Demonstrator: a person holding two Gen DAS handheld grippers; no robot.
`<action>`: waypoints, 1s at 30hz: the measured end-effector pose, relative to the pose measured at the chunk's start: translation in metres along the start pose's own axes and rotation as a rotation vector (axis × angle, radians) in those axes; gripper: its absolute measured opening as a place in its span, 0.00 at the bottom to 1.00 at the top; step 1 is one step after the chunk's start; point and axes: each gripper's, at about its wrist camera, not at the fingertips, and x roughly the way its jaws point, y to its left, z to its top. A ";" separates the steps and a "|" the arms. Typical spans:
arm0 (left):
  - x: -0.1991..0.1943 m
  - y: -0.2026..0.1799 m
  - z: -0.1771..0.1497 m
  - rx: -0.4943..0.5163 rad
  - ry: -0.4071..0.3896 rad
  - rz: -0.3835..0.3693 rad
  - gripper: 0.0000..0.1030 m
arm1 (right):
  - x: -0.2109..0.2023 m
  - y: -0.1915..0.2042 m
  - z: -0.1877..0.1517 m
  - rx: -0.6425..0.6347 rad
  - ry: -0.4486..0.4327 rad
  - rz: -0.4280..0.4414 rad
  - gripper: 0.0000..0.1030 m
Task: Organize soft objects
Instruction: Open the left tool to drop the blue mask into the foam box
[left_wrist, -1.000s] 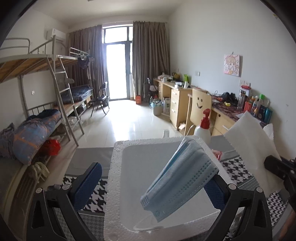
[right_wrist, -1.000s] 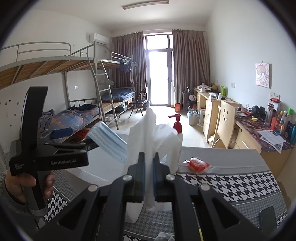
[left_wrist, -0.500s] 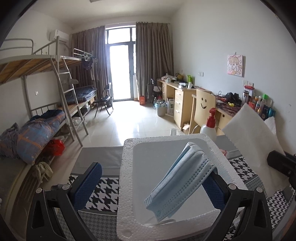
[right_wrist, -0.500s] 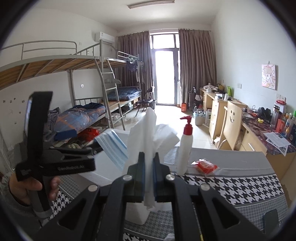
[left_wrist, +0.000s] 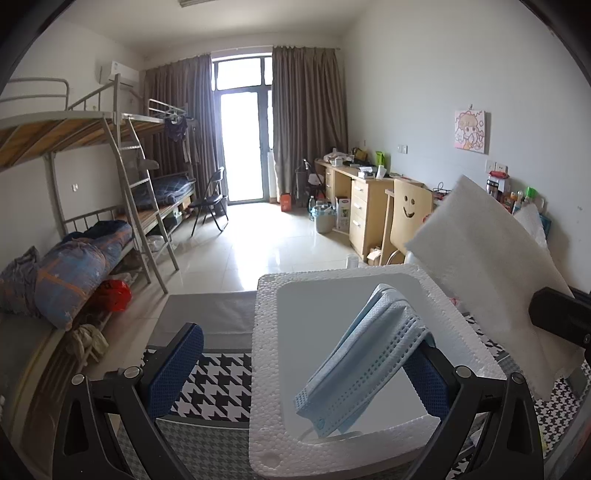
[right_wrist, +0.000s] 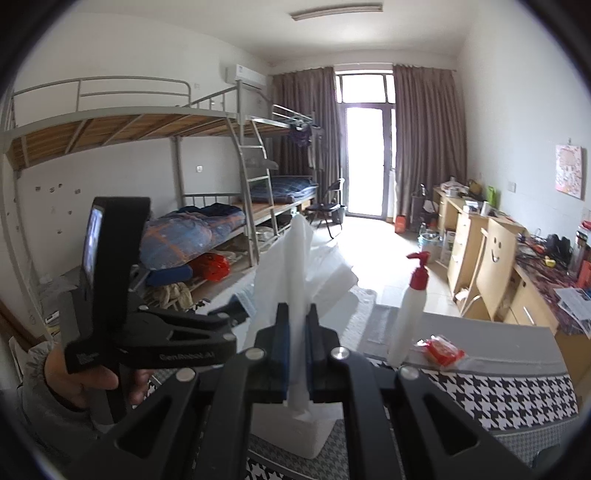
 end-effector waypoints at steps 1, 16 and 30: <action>0.000 0.000 0.000 0.005 0.000 -0.001 0.99 | 0.000 0.001 0.001 -0.007 0.001 0.005 0.09; -0.004 0.002 -0.003 0.039 -0.023 -0.024 0.99 | 0.027 0.005 0.002 -0.095 0.084 0.065 0.09; -0.001 0.010 -0.002 0.030 -0.014 -0.034 0.99 | 0.055 -0.006 0.001 -0.071 0.145 0.010 0.15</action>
